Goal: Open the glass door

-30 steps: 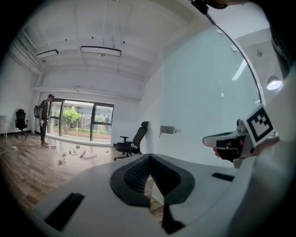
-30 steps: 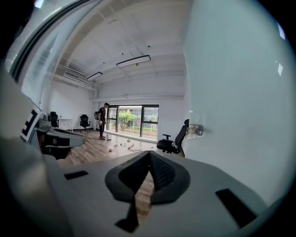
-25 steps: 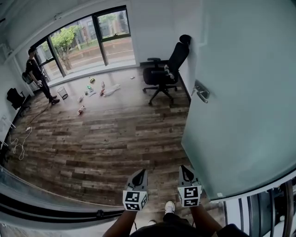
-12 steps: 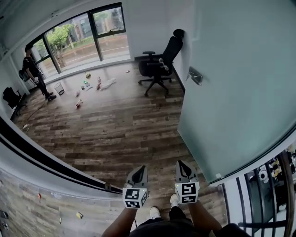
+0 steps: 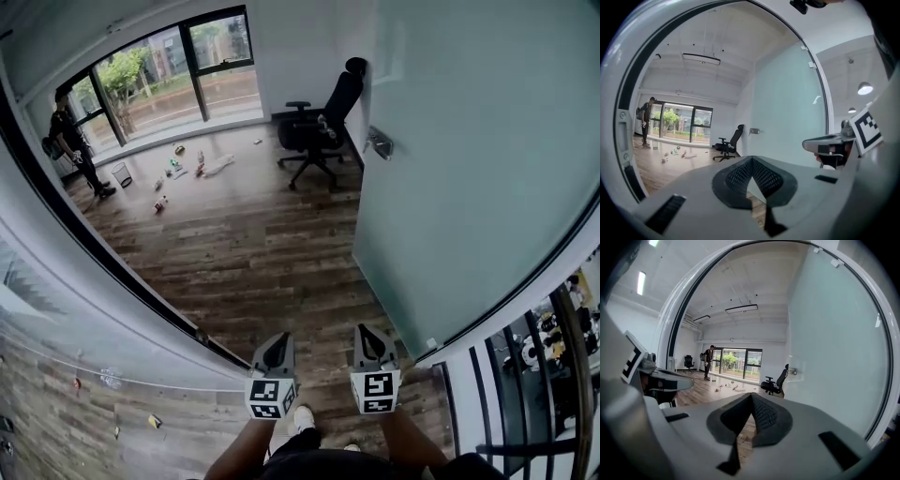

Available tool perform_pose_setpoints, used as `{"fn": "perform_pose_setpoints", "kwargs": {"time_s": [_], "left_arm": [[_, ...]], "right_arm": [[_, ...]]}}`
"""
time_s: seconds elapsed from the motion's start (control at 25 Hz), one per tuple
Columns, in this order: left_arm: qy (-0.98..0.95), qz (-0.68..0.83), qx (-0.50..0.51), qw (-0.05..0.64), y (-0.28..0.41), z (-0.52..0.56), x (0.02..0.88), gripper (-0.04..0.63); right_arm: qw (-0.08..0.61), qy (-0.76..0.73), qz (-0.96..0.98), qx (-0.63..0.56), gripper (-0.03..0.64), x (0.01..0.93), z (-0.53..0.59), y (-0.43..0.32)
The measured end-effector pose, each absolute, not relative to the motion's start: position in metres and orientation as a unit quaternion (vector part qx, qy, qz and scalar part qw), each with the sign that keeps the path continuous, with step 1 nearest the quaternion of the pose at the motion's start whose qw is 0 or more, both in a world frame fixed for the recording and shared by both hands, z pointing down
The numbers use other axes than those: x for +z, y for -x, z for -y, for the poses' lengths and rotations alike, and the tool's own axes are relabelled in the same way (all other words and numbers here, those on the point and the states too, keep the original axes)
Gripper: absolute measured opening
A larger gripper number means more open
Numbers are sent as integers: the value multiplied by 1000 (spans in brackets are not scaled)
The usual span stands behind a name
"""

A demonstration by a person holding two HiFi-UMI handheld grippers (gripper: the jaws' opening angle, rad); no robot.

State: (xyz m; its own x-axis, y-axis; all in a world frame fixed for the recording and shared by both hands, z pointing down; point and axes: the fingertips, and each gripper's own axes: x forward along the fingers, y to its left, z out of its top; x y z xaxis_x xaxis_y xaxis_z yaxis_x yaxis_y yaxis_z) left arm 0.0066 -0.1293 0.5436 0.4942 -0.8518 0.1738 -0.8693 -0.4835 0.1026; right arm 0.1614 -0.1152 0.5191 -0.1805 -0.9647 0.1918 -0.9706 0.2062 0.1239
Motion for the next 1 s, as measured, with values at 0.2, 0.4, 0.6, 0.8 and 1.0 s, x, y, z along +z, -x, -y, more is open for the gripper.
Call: {"fn": "perform_pose_setpoints", "kwargs": {"time_s": [0.2,0.4,0.6,0.8,1.0], "left_arm": [[-854,510,50,83,-35,67,539,2],[-851,518,50,69,-59,6,536,2],[-845,530,37,52,-69,-46,532,2],[-845,530,36,58,-85,-61,533,2],[-844,532,37,57,-92,-83,531,2]], "right_arm": [[105,-627,772,3,15,510,57,-191],[100,-627,772,-2,15,511,-6,-222],[81,-620,780,-16,15,515,-57,-232],[84,-619,780,-16,15,520,-73,-245],[80,-616,783,-21,15,517,-91,-249]]}}
